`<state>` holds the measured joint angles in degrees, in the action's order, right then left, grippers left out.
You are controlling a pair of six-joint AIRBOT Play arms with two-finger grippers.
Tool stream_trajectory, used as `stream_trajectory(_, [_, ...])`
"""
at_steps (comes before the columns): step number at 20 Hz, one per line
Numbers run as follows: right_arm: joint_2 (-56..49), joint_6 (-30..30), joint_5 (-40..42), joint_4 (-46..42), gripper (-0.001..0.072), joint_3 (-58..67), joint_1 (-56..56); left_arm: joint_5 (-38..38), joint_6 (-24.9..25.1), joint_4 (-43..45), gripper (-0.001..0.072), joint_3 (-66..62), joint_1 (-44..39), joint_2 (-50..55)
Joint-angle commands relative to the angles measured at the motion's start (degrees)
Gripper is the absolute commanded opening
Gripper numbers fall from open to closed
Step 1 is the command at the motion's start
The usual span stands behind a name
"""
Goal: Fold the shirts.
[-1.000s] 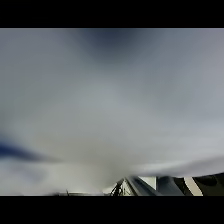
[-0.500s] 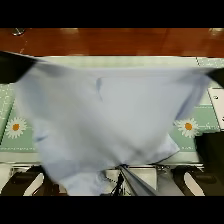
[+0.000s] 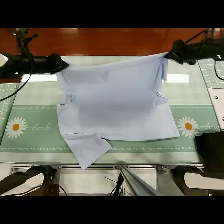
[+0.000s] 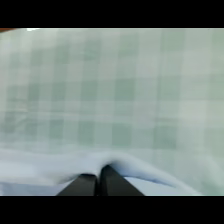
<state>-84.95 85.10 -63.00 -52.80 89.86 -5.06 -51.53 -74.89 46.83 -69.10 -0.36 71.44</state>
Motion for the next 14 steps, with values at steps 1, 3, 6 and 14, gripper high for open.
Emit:
stream_trajectory(1, [-10.0,3.3,0.3,4.4,0.0592,7.4,-1.0,-2.6,-1.2,-2.6,0.0562,-0.3,0.0,4.1])
stream_trajectory(3, [-10.1,3.1,-2.3,4.0,0.0624,7.5,-3.1,-9.9,-1.9,-2.0,0.0705,-0.3,1.5,4.1])
stream_trajectory(6, [-8.4,-1.3,-15.6,1.1,0.0623,7.4,-9.2,-23.8,-2.7,-0.6,0.0704,-0.2,8.8,4.1])
stream_trajectory(14, [17.7,-10.3,-9.7,-4.2,0.0618,-34.3,-17.3,-30.2,-1.9,6.2,0.0704,30.7,24.9,-6.1])
